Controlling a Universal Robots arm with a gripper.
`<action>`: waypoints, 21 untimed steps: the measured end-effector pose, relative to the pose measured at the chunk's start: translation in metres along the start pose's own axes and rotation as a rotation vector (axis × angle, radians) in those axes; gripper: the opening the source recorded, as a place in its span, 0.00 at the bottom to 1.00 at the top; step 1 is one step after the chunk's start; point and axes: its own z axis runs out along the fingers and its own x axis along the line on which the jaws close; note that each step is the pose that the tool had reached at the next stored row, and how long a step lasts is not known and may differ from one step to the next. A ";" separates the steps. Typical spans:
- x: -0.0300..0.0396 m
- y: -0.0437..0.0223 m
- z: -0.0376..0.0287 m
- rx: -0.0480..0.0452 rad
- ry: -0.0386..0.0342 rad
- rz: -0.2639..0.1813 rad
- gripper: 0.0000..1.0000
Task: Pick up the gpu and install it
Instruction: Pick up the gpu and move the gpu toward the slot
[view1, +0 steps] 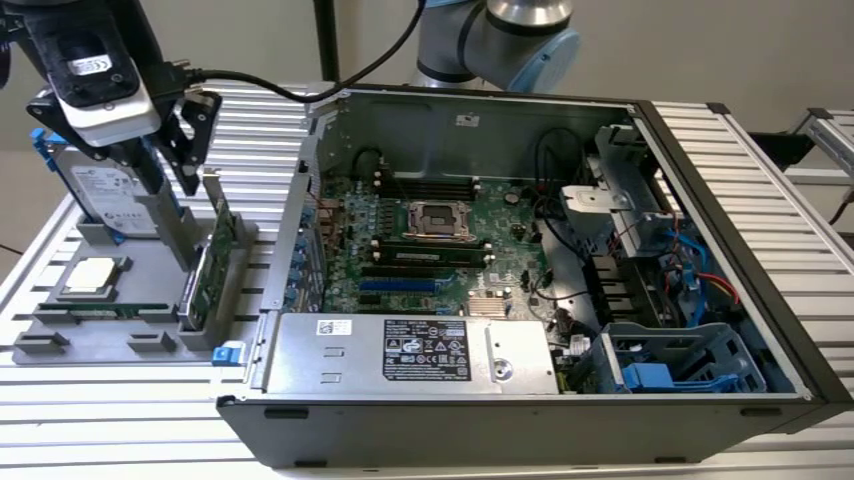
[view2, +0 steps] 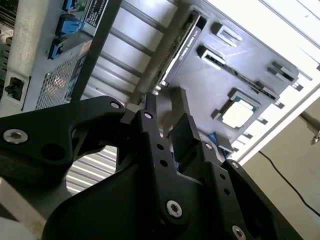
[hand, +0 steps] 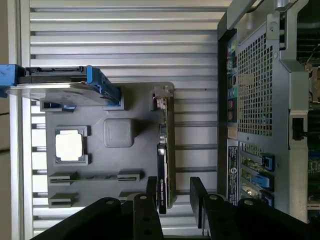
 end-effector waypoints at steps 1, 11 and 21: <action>0.0000 -0.0003 0.0014 0.0008 -0.0010 0.000 1.00; 0.0028 -0.0025 0.0147 0.0022 -0.0143 -0.001 1.00; 0.0034 -0.0029 0.0228 0.0004 -0.0169 -0.026 1.00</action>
